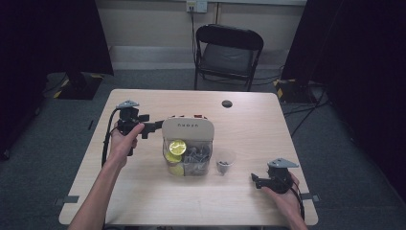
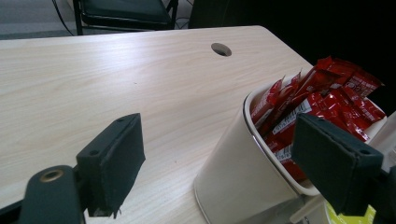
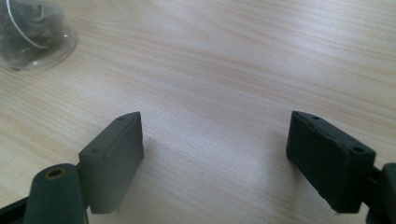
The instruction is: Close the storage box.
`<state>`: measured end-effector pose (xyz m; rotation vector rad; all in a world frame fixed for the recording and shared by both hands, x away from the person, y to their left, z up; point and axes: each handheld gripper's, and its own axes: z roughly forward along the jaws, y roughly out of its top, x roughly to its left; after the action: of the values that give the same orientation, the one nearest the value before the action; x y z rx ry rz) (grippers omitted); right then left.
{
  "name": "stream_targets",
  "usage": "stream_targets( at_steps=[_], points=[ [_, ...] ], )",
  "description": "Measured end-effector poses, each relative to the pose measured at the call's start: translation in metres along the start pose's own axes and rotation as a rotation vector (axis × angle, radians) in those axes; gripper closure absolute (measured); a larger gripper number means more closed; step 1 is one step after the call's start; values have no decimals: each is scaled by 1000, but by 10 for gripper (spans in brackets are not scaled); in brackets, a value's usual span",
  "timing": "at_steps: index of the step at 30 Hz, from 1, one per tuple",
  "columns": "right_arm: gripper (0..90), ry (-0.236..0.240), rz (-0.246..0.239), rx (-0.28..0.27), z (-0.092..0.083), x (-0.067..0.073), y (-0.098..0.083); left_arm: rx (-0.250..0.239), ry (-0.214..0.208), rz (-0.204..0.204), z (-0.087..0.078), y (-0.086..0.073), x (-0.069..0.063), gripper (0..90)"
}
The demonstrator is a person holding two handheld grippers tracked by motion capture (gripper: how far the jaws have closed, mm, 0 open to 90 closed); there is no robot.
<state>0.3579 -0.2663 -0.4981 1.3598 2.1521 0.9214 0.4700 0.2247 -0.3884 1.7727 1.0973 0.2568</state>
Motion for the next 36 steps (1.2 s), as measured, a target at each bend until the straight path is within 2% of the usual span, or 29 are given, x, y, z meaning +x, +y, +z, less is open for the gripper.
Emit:
stream_targets(
  at_steps=[3, 7, 17, 31, 36],
  points=[
    [179, -6, 4, -4, 0, 1, -1, 9, 4, 17, 2, 2, -1, 173],
    [170, -3, 3, -15, 1, 1, -1, -4, -15, 6, 2, 1, -1, 179],
    [168, -8, 5, -20, 1, 1, -2, -19, -38, 20, 0, 2, -6, 205],
    [138, -18, 12, -14, 2, 2, -1, -9, -31, 45, -4, 3, -14, 205],
    [138, -26, 20, -13, 1, 2, -2, -9, -43, 46, -5, 3, -18, 205]
  ],
)
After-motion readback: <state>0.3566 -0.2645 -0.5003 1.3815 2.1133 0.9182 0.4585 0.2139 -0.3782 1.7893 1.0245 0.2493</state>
